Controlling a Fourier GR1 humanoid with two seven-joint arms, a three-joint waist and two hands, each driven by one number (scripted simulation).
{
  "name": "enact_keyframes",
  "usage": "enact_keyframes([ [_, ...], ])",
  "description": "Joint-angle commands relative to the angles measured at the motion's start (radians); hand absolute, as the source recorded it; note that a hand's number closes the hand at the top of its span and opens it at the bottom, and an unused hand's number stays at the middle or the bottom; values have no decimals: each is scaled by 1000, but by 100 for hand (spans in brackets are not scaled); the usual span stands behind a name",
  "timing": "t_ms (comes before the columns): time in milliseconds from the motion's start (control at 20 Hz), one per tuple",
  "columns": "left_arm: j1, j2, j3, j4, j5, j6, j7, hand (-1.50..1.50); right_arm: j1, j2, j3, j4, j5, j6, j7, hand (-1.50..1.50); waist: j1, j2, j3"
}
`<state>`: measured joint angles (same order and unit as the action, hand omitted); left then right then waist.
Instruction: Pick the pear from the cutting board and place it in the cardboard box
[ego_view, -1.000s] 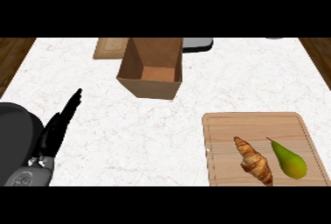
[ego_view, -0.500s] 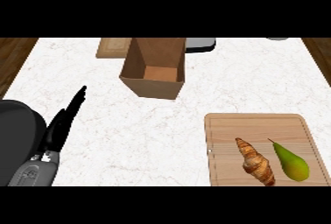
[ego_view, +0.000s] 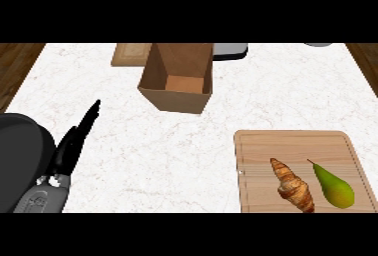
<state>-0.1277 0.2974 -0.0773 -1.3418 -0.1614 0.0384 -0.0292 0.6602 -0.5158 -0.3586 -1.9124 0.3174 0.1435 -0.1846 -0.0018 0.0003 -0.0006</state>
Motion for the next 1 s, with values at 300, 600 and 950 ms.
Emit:
enact_keyframes([
  [300,34,-8,32,-57,-10,-51,21,0,-154,140,114,73,203,8,63,-150,1,-1,1],
  [600,-13,-7,80,7,-19,-61,-11,0,-225,139,37,95,236,-14,11,-150,-1,-1,1],
  [950,-65,-41,79,84,-84,-52,-45,0,-333,154,83,198,334,57,48,-150,-1,0,1],
])
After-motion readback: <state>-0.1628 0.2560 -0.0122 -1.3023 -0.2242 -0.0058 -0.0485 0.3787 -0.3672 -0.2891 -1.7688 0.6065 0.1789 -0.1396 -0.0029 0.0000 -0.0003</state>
